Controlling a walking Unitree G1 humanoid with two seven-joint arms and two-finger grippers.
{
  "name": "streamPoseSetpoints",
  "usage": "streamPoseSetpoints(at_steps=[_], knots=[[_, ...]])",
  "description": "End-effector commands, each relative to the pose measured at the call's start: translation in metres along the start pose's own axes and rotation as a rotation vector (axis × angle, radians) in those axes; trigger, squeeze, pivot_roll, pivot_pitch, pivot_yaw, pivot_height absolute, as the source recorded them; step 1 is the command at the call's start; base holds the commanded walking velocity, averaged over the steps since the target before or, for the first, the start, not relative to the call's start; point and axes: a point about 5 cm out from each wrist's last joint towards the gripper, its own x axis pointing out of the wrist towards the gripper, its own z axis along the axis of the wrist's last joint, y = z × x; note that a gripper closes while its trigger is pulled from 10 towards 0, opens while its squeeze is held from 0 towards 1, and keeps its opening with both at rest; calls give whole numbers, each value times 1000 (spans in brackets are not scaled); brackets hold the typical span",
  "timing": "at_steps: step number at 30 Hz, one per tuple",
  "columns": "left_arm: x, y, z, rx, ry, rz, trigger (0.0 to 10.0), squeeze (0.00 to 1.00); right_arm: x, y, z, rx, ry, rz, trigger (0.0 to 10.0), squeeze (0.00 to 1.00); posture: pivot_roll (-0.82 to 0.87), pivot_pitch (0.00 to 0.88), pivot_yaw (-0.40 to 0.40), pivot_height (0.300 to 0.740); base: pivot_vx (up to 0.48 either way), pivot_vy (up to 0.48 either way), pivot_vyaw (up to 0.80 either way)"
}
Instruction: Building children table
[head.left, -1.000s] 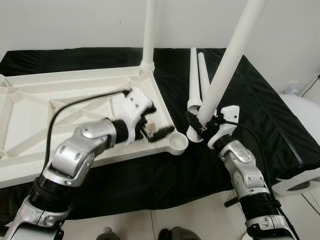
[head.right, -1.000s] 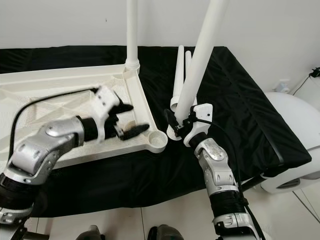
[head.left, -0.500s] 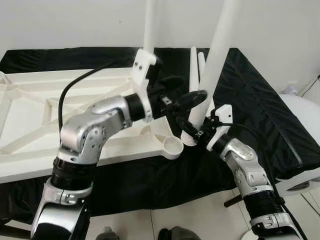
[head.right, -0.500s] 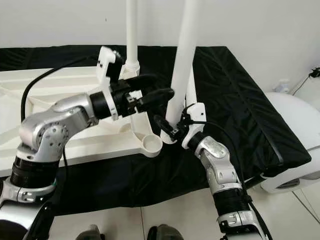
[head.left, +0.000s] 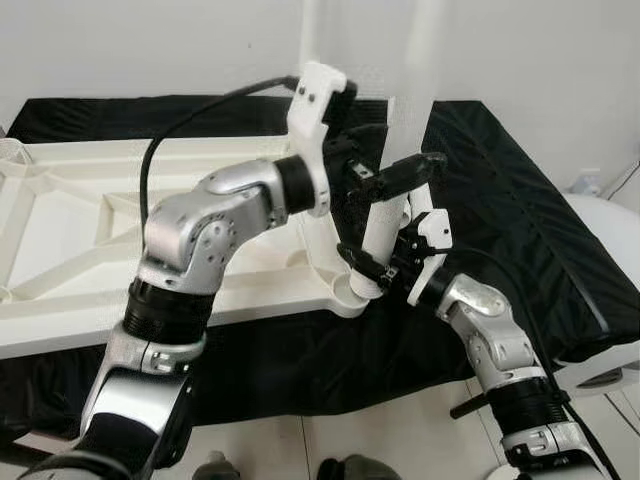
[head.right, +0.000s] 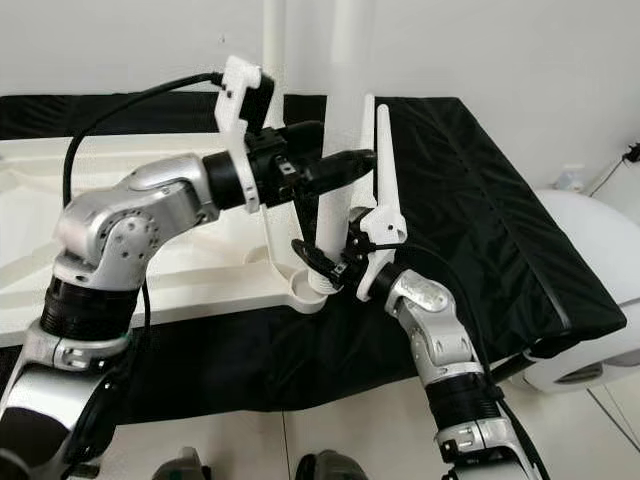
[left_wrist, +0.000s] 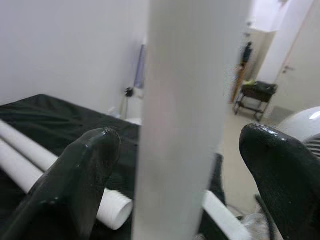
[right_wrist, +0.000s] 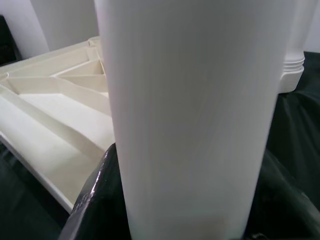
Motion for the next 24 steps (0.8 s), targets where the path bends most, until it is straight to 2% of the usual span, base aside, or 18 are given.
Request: streamPoseSetpoints(at_steps=[1, 7, 8, 9, 10, 24], knots=[[4, 1, -1, 14, 19, 10, 10000, 0, 1, -1, 5, -20, 0, 17, 10000, 0, 24, 0, -65, 740, 0, 0, 0], [5, 7, 2, 11, 27, 44, 10000, 0, 0, -1, 5, -25, 9, 20, 10000, 0, 21, 0, -60, 740, 0, 0, 0], [6, 8, 3, 9, 26, 48, 8941, 0, 0, -1, 4, -26, 11, 20, 10000, 0, 21, 0, -59, 740, 0, 0, 0], [6, 8, 3, 9, 26, 48, 8941, 0, 0, -1, 4, -26, 11, 20, 10000, 0, 21, 0, -59, 740, 0, 0, 0], [6, 9, 5, 7, 24, 51, 0, 0, 0, -2, 4, -26, 14, 20, 10000, 0, 22, 0, -59, 740, 0, 0, 0], [7, 11, 12, 40, 2, 51, 0, 0, 1, -10, 4, -33, 31, -41, 10000, 0, 23, 0, -59, 740, 0, 0, 0]])
